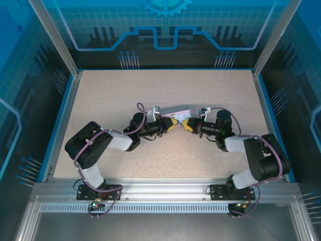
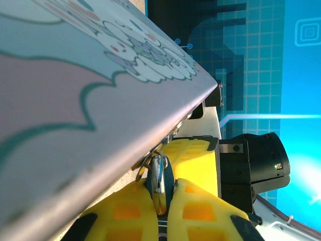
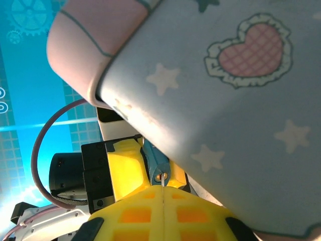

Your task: Unlock the padlock with the key

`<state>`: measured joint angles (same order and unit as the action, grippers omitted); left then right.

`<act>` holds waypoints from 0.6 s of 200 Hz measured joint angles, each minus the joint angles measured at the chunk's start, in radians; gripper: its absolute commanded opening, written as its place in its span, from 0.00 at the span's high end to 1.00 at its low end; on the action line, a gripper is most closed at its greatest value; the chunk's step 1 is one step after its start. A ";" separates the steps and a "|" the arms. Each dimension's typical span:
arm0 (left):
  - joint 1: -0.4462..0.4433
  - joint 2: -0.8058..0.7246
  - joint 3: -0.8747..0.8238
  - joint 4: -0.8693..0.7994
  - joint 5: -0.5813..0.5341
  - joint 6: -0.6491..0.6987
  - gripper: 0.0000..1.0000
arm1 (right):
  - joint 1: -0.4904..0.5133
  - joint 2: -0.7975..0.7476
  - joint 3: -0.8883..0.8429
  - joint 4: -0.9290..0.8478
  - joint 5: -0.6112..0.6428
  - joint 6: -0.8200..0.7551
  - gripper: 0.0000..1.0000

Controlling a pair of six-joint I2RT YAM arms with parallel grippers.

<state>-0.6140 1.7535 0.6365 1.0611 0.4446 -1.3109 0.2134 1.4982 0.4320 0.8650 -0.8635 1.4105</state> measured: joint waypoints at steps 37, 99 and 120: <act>-0.010 0.000 0.000 -0.001 -0.028 0.000 1.00 | 0.008 0.000 0.000 0.004 0.021 0.008 1.00; -0.031 0.000 0.000 -0.001 -0.092 0.000 1.00 | 0.022 0.000 -0.013 0.020 0.064 0.027 1.00; -0.039 0.004 0.000 0.002 -0.108 0.000 1.00 | 0.024 0.000 -0.014 0.020 0.074 0.027 1.00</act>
<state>-0.6525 1.7573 0.6365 1.0626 0.3367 -1.3113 0.2371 1.4982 0.4175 0.8852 -0.7891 1.4372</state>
